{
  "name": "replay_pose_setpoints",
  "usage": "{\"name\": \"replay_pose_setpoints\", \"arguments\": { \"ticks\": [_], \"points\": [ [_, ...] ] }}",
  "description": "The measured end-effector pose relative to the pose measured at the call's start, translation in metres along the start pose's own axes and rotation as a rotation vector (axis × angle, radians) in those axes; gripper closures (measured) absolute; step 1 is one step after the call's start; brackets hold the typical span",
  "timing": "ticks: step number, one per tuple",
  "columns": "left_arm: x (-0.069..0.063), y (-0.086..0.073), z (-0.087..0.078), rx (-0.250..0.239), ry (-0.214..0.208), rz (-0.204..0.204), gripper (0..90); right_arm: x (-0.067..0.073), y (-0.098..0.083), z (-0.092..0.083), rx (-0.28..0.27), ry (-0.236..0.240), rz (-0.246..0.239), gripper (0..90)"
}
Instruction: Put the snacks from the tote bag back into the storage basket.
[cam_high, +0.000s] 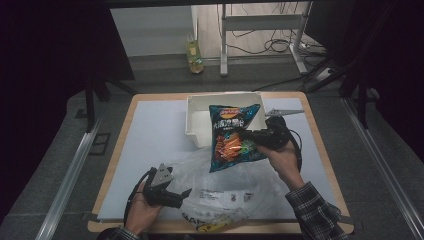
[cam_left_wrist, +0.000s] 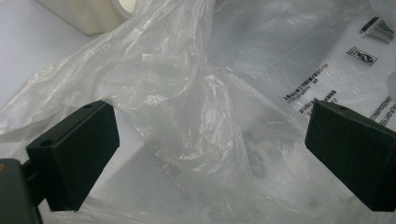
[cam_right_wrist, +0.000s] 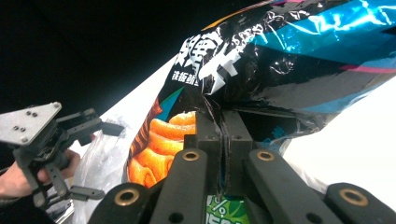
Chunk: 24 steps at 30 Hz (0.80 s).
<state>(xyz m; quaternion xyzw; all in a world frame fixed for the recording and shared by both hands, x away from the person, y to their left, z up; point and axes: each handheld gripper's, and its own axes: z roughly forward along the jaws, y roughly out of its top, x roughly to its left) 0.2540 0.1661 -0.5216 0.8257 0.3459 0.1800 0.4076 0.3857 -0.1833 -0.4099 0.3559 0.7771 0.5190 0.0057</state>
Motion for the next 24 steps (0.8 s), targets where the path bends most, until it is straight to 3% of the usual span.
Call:
{"name": "replay_pose_setpoints", "arguments": {
  "ticks": [24],
  "points": [
    [-0.001, 0.000, 0.002, -0.001, 0.001, 0.010, 2.6, -0.017, 0.016, 0.031, -0.044, -0.028, -0.007, 87.5]
  ]
}}
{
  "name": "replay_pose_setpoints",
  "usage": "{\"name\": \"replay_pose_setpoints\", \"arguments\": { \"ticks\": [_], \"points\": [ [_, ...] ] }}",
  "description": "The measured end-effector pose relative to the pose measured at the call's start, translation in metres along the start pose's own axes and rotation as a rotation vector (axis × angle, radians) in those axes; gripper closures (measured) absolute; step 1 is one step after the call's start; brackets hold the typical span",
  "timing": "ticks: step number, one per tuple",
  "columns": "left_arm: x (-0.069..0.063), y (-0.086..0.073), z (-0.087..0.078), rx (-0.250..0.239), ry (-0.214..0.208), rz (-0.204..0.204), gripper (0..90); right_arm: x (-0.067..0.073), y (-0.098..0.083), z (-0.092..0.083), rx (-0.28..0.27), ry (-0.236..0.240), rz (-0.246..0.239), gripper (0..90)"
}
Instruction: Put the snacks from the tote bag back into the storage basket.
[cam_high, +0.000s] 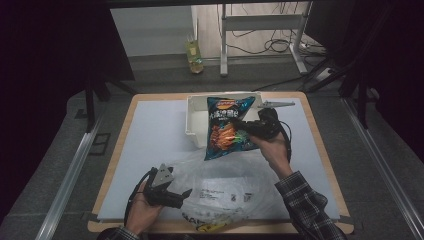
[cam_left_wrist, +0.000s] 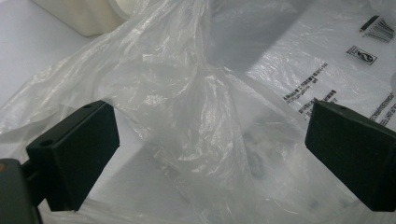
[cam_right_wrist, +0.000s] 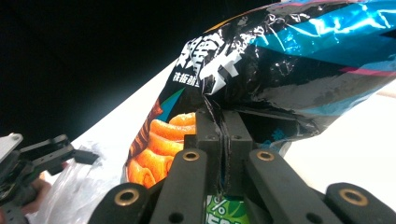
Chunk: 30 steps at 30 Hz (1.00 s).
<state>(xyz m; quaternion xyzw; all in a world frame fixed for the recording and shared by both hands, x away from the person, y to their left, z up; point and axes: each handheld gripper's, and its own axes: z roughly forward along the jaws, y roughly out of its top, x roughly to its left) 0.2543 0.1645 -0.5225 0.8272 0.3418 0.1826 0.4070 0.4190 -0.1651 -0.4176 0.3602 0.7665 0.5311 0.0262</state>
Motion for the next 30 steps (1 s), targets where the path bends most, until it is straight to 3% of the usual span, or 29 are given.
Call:
{"name": "replay_pose_setpoints", "arguments": {
  "ticks": [20, 30],
  "points": [
    [0.000, 0.000, 0.001, -0.001, -0.001, 0.008, 2.6, -0.024, 0.020, 0.026, -0.031, -0.041, 0.005, 87.5],
    [0.000, 0.000, 0.001, -0.006, -0.004, 0.007, 2.6, -0.029, 0.027, 0.037, -0.033, -0.051, 0.003, 87.5]
  ]
}}
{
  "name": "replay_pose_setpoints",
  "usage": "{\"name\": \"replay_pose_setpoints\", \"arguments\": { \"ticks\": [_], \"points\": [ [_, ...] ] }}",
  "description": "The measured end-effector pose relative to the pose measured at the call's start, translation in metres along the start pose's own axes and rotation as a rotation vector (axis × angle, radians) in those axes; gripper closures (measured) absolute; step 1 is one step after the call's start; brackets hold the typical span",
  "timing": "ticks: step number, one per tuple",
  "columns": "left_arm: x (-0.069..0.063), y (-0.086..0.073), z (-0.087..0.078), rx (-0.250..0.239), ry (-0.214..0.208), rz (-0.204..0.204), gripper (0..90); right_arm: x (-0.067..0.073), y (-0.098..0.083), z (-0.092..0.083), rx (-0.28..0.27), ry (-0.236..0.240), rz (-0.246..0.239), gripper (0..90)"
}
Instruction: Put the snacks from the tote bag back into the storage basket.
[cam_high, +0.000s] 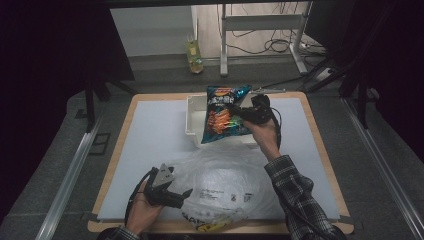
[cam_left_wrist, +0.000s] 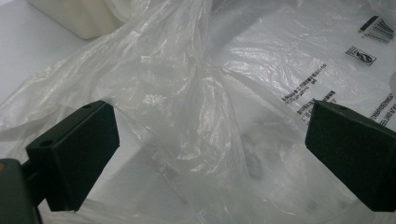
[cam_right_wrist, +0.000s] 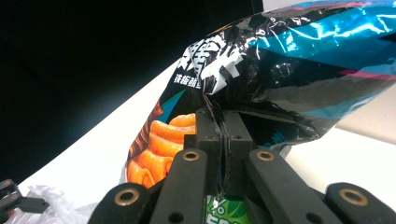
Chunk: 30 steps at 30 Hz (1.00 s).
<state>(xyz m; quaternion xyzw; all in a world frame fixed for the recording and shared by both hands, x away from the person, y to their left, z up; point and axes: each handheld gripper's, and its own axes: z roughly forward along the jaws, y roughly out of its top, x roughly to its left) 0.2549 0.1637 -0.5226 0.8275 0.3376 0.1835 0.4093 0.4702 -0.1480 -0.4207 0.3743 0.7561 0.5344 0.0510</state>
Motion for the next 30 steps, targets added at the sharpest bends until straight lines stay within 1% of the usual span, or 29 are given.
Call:
{"name": "replay_pose_setpoints", "arguments": {
  "ticks": [13, 30],
  "points": [
    [0.000, 0.000, 0.000, 0.000, -0.008, -0.005, 2.5, -0.008, 0.009, 0.018, -0.002, -0.009, 0.006, 87.5],
    [0.000, 0.000, 0.001, -0.003, -0.012, -0.006, 2.6, -0.018, 0.016, 0.043, -0.009, -0.019, 0.014, 87.5]
  ]
}}
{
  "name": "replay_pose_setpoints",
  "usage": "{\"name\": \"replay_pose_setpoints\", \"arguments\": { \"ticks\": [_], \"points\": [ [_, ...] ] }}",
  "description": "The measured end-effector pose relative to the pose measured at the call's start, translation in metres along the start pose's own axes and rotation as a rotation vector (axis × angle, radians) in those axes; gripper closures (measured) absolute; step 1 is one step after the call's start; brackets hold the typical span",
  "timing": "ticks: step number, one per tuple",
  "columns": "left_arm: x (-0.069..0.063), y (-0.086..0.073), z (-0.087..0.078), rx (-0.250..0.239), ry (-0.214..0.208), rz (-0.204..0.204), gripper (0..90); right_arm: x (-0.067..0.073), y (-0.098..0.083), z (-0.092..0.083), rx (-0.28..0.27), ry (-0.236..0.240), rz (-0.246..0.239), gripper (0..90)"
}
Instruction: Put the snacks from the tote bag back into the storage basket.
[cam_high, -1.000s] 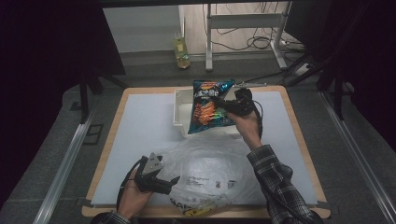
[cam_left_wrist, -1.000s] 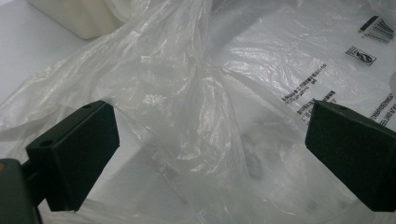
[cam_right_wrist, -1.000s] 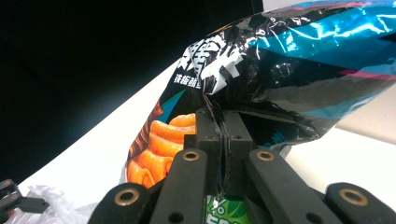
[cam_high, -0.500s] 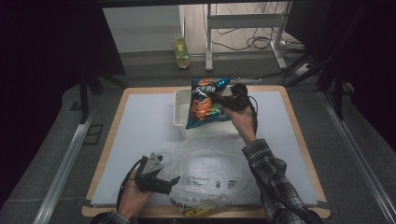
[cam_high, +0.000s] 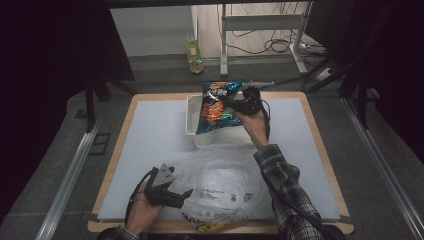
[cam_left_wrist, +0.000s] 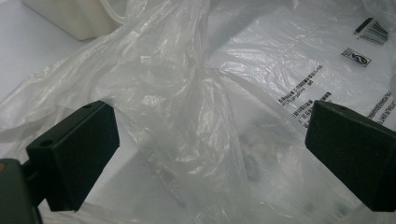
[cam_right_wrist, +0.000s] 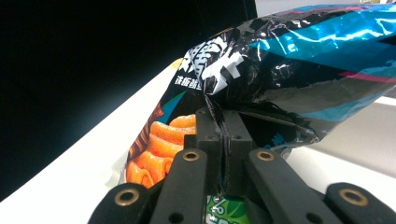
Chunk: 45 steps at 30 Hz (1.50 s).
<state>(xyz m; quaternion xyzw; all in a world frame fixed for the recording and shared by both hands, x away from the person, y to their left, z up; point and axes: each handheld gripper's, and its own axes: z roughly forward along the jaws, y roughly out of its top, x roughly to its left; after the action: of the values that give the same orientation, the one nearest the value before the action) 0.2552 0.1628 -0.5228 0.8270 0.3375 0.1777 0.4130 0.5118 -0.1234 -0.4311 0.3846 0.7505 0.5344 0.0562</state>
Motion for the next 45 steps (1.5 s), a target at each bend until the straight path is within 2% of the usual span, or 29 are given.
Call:
{"name": "replay_pose_setpoints", "arguments": {
  "ticks": [10, 12, 15, 21, 29, 32, 38, 45],
  "points": [
    [0.000, 0.000, 0.001, 0.005, -0.004, -0.003, 2.6, 0.000, 0.005, 0.015, 0.002, -0.006, -0.027, 87.6],
    [0.001, -0.001, 0.001, 0.005, -0.005, -0.004, 2.6, -0.002, 0.005, 0.019, -0.006, -0.006, -0.016, 87.6],
    [0.001, -0.001, 0.001, 0.003, -0.006, -0.007, 2.6, -0.004, 0.005, 0.024, -0.007, 0.001, -0.008, 87.6],
    [0.001, -0.001, 0.001, 0.005, -0.008, -0.008, 2.6, -0.001, 0.005, 0.037, -0.007, 0.018, -0.029, 87.6],
    [0.001, -0.001, 0.001, 0.005, -0.009, -0.007, 2.6, -0.001, 0.001, 0.044, 0.001, 0.025, -0.036, 86.4],
    [0.001, -0.001, 0.001, 0.007, -0.009, -0.005, 2.6, -0.003, -0.002, 0.047, 0.013, 0.027, -0.027, 85.5],
    [0.001, -0.001, 0.001, 0.008, -0.008, -0.004, 2.6, -0.001, -0.007, 0.053, 0.067, 0.014, -0.049, 83.2],
    [0.001, -0.001, 0.001, 0.012, -0.007, 0.001, 2.7, -0.004, -0.012, 0.059, 0.105, 0.012, -0.027, 79.5]
  ]
}}
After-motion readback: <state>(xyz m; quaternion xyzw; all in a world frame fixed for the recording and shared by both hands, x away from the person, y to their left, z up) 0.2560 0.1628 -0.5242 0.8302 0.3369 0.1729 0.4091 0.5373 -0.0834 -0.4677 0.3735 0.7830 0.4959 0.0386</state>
